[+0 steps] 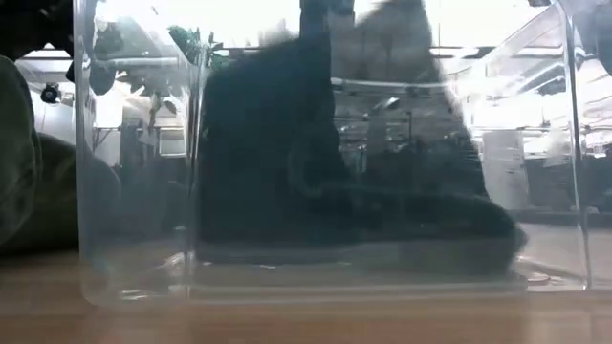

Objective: Pick & Place hat
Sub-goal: Adjust the blue cap in the transparent bin to position it properly

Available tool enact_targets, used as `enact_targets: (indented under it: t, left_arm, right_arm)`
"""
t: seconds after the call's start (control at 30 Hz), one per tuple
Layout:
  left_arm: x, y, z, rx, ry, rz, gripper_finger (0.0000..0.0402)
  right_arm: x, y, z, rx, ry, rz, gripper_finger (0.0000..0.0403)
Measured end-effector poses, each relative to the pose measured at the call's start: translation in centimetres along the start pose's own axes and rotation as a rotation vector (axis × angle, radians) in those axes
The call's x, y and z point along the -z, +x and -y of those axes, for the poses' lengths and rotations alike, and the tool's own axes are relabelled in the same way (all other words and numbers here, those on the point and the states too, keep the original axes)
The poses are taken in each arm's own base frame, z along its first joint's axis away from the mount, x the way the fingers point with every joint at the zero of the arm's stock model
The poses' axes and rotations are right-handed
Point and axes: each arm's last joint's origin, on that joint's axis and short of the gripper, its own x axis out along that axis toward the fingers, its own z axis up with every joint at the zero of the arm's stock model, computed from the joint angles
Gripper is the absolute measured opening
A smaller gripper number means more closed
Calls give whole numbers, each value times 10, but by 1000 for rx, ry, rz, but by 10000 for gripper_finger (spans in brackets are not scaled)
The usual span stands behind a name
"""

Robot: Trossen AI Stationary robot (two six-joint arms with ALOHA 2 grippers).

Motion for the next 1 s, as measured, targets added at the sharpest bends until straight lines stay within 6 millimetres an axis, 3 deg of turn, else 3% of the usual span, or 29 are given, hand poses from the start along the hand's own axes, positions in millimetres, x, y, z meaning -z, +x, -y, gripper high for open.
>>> enact_targets:
  t: [0.27, 0.53, 0.73, 1.0]
  left_arm:
    - [-7, 0, 1, -18, -52, 85, 0]
    - [-18, -3, -3, -224, -235, 299, 0]
    - [-16, -2, -4, -237, -240, 285, 0]
    - [-7, 6, -5, -255, -377, 228, 0]
  right_arm:
    - [5, -11, -9, -43, -43, 16, 197]
    - [4, -22, -5, 40, -59, 69, 198]
    - [2, -26, 1, 110, -81, 88, 198]
    - [1, -29, -1, 108, -84, 120, 198]
